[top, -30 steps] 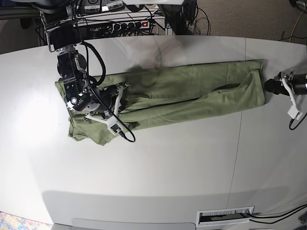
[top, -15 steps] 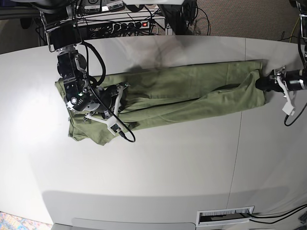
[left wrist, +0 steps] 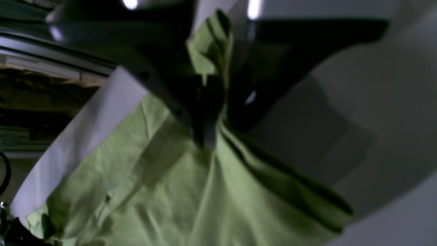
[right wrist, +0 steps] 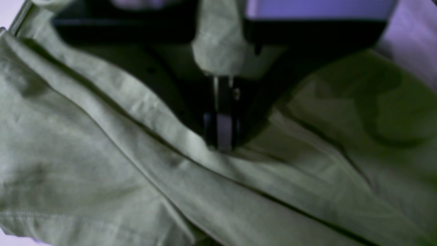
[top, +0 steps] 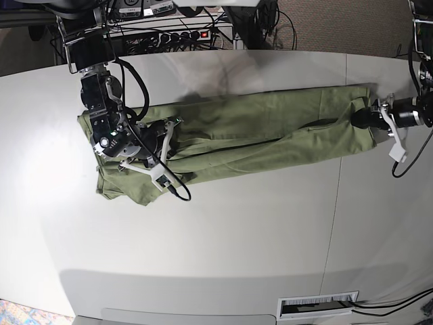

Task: Fold the T-shirt properly
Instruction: 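Fold the shirt end with the left gripper over toward the right gripper, then release the right gripper and regrasp the shirt's folded end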

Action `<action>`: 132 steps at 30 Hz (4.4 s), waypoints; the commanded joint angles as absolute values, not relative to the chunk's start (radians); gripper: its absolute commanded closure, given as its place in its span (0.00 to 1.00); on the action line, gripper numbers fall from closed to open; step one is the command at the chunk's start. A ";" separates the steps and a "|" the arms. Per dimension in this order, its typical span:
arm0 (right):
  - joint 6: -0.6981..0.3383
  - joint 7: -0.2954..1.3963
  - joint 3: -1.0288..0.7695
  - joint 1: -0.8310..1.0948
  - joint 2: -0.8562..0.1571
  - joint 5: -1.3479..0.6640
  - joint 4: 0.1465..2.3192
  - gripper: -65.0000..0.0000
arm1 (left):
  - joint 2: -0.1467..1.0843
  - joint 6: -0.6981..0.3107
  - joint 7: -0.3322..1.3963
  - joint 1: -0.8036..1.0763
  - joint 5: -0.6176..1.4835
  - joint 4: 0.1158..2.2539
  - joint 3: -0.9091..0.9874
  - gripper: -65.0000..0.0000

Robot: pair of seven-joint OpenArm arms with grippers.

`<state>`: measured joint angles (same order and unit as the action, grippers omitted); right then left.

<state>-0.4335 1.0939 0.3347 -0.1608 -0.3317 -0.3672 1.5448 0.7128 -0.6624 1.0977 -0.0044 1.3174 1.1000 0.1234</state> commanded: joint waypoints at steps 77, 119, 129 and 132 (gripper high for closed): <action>-0.428 1.112 0.334 -0.167 -0.260 -0.332 1.543 0.98 | 0.142 -0.698 1.196 -0.171 1.311 1.411 0.127 0.62; -0.429 1.232 0.030 -0.132 -0.531 -0.390 1.689 0.68 | 0.274 -0.677 0.986 -0.089 0.696 1.407 0.127 1.00; -0.430 1.186 -0.086 -0.133 -0.537 -0.440 1.634 0.64 | 0.274 -0.677 0.979 -0.088 0.694 1.407 0.127 1.00; -0.447 1.169 -0.107 -0.134 -0.537 -0.487 1.543 0.64 | 0.274 -0.678 0.979 -0.088 0.694 1.407 0.127 1.00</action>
